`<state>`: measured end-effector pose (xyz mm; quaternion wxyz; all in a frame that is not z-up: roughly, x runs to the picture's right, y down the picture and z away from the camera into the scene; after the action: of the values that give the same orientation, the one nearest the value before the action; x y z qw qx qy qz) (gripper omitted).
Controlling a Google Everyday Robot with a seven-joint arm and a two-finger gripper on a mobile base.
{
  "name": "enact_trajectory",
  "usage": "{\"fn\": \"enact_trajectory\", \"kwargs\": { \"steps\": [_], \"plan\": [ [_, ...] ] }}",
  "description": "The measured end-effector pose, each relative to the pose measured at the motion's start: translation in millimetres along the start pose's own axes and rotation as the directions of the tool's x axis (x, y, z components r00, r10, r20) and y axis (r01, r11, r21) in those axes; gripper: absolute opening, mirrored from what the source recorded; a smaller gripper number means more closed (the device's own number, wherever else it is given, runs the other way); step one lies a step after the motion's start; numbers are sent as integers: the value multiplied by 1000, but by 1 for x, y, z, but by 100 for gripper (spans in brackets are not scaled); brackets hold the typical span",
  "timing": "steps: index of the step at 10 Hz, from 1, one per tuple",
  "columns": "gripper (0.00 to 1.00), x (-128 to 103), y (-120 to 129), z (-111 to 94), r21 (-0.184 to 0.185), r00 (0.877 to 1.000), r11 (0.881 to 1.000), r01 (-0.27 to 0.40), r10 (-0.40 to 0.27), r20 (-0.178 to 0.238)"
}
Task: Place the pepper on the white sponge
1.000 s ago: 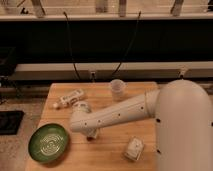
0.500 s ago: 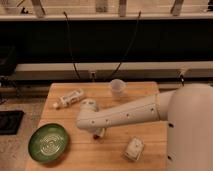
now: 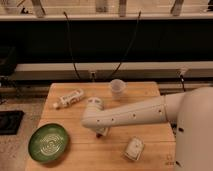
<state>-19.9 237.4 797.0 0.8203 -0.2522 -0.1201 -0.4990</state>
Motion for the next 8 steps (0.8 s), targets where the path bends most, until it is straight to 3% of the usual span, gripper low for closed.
{"fn": "enact_trajectory", "kwargs": {
  "steps": [4,8],
  "plan": [
    [2,8,4,-7,25,1000,999,-25,25,6],
    [2,25,29,-19,44,999,998,-53,53,3]
  ]
}}
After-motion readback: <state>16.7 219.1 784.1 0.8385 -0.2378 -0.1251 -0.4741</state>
